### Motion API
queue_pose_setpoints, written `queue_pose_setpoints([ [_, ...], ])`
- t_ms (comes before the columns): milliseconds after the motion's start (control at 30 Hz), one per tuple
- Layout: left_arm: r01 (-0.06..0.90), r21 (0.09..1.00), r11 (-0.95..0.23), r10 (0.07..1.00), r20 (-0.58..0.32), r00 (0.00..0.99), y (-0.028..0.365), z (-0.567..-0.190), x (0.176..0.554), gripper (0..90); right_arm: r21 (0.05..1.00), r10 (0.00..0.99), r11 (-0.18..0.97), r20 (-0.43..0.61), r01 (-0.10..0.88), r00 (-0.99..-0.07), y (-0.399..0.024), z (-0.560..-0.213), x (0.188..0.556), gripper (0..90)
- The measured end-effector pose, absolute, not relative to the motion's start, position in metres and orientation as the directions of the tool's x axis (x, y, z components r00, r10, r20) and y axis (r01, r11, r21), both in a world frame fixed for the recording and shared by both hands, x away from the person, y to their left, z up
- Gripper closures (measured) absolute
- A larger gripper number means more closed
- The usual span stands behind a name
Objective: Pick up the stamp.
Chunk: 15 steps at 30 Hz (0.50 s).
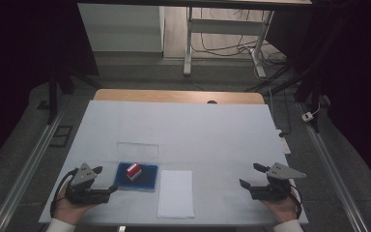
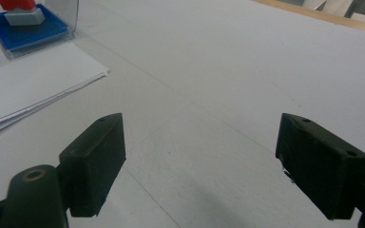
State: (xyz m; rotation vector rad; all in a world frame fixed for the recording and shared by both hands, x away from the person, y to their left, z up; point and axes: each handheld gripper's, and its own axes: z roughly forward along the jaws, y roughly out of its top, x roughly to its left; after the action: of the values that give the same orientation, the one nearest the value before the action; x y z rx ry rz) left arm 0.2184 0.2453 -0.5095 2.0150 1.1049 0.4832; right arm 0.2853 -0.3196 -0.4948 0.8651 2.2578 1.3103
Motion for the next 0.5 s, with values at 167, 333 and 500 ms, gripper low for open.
queue_pose_setpoints([
  [167,0.541,0.778,-0.32,0.835,-0.038,0.549,0.2481,-0.5068,0.2173,15.4,0.875,0.68,0.364,-0.014,0.321,-0.733,-0.3206,-0.4949,0.2861,17.9],
  [333,0.539,0.782,-0.312,0.837,-0.042,0.546,0.2502,-0.5042,0.2169,15.6,0.869,0.672,0.375,-0.014,0.324,-0.74,-0.3186,-0.4966,0.2867,18.4],
  [500,0.539,0.783,-0.311,0.838,-0.042,0.544,0.2511,-0.5005,0.2161,15.7,0.87,0.672,0.37,-0.009,0.325,-0.74,-0.319,-0.4962,0.287,18.8],
])
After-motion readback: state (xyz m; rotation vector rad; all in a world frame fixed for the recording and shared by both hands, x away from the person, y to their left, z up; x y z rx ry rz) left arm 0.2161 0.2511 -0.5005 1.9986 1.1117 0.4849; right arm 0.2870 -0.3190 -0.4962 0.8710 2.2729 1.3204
